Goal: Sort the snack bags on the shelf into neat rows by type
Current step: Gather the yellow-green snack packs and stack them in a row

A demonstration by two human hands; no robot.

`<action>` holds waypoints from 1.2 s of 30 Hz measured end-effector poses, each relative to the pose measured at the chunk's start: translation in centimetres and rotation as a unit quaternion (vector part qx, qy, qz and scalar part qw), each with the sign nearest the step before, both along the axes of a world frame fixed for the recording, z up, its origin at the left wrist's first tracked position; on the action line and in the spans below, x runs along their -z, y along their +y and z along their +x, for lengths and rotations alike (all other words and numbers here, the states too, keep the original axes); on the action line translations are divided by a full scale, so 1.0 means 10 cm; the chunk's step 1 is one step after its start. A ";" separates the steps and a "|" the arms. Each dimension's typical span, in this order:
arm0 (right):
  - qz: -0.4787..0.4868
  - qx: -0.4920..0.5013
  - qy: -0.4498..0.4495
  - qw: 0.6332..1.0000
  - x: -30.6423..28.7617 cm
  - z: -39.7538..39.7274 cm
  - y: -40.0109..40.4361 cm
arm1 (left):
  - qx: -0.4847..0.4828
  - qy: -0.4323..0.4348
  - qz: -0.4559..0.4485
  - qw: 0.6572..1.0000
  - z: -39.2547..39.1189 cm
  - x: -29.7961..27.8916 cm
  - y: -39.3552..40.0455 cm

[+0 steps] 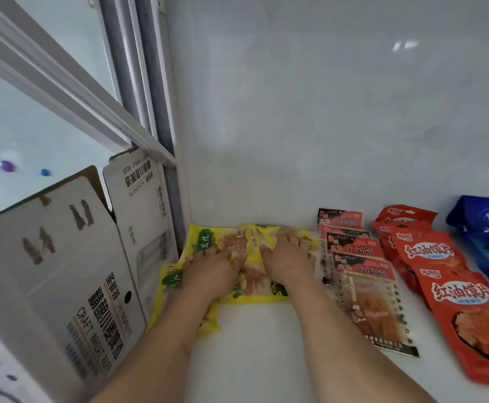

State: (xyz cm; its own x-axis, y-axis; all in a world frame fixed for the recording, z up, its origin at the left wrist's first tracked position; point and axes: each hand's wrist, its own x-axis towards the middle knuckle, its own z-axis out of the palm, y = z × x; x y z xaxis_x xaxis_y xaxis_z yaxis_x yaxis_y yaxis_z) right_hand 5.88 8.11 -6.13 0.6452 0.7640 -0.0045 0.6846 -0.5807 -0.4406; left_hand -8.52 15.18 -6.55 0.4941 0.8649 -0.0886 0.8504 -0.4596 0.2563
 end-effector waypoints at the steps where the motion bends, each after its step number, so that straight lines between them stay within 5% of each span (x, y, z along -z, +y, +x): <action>1: -0.001 0.003 -0.009 1.000 0.02 -0.02 -0.02 | -0.004 0.001 0.001 1.000 0.00 -0.01 -0.03; 12: 0.035 0.004 -0.072 0.997 0.03 -0.24 -0.22 | 0.021 0.034 0.060 0.997 -0.14 0.10 -0.43; 22: 0.188 -0.001 0.060 0.980 -0.17 -0.07 -0.34 | 0.032 0.005 0.044 0.999 -0.24 -0.14 -0.60; 29: 0.005 0.031 0.018 0.999 -0.09 -0.03 -0.23 | 0.156 0.000 0.046 0.987 -0.10 -0.21 -0.64; 32: -0.021 0.045 0.004 0.999 -0.10 -0.04 -0.22 | 0.173 0.050 0.041 0.983 -0.04 -0.21 -0.66; 36: -0.040 0.056 0.008 0.998 -0.18 -0.01 -0.23 | 0.150 0.015 0.000 0.989 -0.02 -0.18 -0.58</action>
State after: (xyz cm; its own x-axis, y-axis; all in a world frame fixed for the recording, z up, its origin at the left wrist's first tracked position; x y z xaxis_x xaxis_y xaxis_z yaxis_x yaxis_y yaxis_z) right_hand 5.76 5.82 -4.34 0.7252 0.6845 -0.0745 0.6070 -0.6866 -0.4003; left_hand -8.70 9.40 -4.78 0.7252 0.6801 -0.1075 0.6833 -0.6917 0.2337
